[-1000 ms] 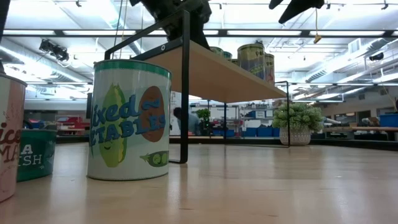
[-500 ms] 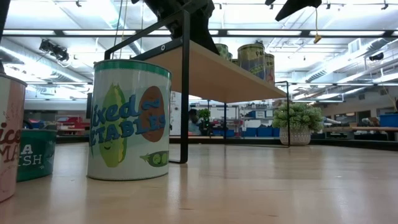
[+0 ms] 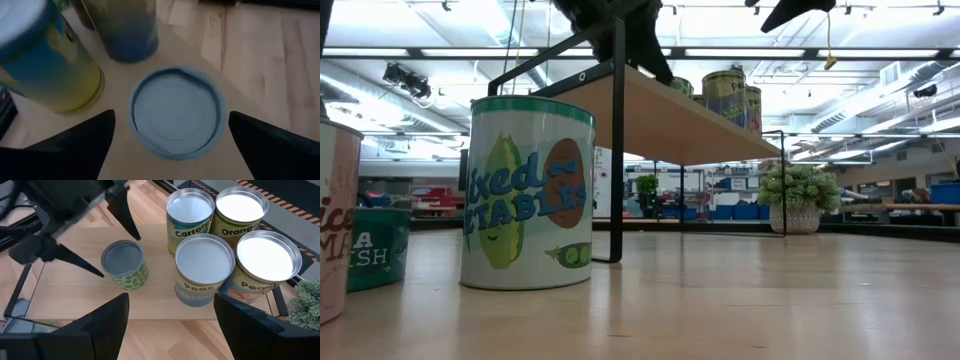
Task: Pick and place cans onto a shelf
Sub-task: Put the canned green peas on the shelf
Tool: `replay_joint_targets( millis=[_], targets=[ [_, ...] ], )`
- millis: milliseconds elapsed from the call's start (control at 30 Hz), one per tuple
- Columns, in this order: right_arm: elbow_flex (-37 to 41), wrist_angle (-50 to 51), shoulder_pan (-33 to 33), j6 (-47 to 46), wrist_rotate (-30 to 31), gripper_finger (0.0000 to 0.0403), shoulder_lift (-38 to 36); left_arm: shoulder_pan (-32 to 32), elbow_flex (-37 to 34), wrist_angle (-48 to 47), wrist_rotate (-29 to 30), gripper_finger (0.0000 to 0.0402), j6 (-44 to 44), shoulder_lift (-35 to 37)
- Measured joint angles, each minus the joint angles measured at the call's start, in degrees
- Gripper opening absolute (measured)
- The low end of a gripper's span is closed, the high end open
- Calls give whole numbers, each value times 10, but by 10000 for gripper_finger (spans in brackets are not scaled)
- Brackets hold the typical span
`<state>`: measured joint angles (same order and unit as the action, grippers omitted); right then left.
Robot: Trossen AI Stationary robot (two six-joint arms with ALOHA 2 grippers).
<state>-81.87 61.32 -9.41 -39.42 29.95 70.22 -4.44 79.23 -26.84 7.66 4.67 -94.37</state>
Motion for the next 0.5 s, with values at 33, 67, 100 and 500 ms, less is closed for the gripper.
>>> replay_joint_targets(
  millis=[33,67,100,500],
  targets=[
    [0,0,0,0,0,297,0,2,3,-5,0,396,0,5],
    [0,0,0,0,0,297,0,2,7,-11,0,396,-2,8],
    [0,0,0,1,0,297,0,2,13,-16,-1,396,-7,11],
    [0,-6,0,0,0,297,0,4,29,-150,2,396,-57,22]
  ],
)
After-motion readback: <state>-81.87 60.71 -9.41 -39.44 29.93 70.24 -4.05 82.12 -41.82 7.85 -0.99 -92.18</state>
